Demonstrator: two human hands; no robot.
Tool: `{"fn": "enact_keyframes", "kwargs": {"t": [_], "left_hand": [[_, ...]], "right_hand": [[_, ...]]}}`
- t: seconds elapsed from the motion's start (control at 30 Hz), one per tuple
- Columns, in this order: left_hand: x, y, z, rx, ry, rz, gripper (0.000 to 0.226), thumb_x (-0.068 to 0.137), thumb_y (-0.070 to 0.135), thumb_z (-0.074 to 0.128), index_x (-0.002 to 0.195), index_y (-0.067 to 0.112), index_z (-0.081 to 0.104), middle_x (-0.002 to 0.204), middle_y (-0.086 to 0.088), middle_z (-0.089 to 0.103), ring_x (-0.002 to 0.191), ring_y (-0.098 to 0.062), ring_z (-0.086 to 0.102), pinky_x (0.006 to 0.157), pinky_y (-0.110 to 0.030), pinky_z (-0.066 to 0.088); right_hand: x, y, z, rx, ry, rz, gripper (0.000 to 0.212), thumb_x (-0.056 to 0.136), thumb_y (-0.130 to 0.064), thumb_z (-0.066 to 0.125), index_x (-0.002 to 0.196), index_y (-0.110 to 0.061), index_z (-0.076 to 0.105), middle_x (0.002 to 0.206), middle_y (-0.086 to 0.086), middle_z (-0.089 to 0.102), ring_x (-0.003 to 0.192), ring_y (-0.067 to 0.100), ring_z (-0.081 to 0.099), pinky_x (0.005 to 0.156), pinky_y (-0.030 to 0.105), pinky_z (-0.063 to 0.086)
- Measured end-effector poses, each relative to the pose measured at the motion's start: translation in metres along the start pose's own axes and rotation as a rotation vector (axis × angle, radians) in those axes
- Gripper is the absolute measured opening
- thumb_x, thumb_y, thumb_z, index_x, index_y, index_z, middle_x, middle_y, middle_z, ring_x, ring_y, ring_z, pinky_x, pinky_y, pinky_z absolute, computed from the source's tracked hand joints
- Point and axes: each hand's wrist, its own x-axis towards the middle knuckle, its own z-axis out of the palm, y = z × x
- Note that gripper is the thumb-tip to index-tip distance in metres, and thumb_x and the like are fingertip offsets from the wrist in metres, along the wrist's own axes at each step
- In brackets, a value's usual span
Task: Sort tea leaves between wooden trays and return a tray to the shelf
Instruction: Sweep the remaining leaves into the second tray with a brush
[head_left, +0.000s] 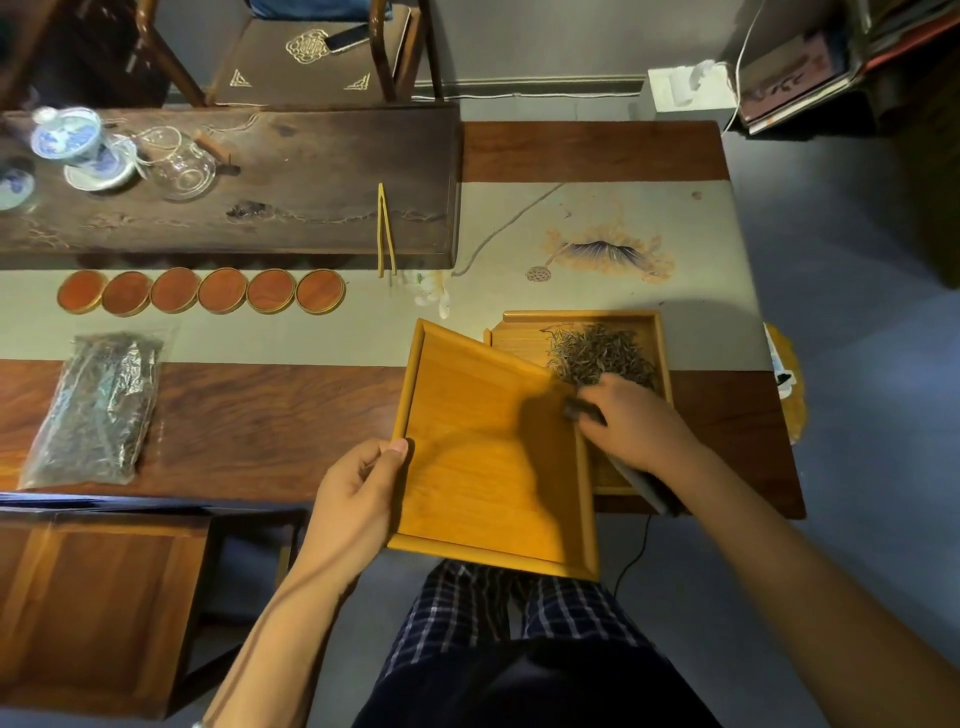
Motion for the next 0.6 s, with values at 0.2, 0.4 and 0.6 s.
{"fn": "enact_keyframes", "kwargs": {"t": [0.2, 0.4, 0.6], "left_hand": [[0.003, -0.002, -0.006, -0.050, 0.024, -0.057, 0.042, 0.099, 0.033, 0.048, 0.090, -0.005, 0.062, 0.066, 0.003, 0.053, 0.056, -0.002, 0.048, 0.050, -0.011, 0.036], [0.006, -0.001, -0.007, -0.065, 0.042, -0.075, 0.046, 0.099, 0.034, 0.047, 0.091, -0.010, 0.059, 0.071, -0.006, 0.054, 0.063, -0.009, 0.050, 0.059, -0.021, 0.038], [0.006, 0.007, -0.008, -0.020, 0.046, -0.031, 0.045, 0.100, 0.033, 0.045, 0.088, -0.008, 0.060, 0.075, -0.023, 0.055, 0.067, -0.017, 0.051, 0.062, -0.027, 0.037]], "right_hand": [[0.000, 0.003, -0.009, 0.236, 0.202, 0.066, 0.017, 0.096, -0.032, 0.052, 0.085, -0.020, 0.058, 0.078, -0.005, 0.044, 0.065, 0.012, 0.048, 0.052, 0.023, 0.030], [-0.042, -0.024, -0.018, 0.358, -0.086, -0.033, 0.012, 0.091, -0.037, 0.057, 0.080, -0.032, 0.059, 0.082, -0.008, 0.051, 0.066, 0.010, 0.053, 0.053, 0.017, 0.035], [-0.051, -0.034, 0.001, 0.089, -0.102, 0.004, 0.019, 0.091, -0.034, 0.048, 0.087, -0.020, 0.059, 0.084, -0.008, 0.042, 0.075, 0.010, 0.049, 0.054, 0.024, 0.035]]}}
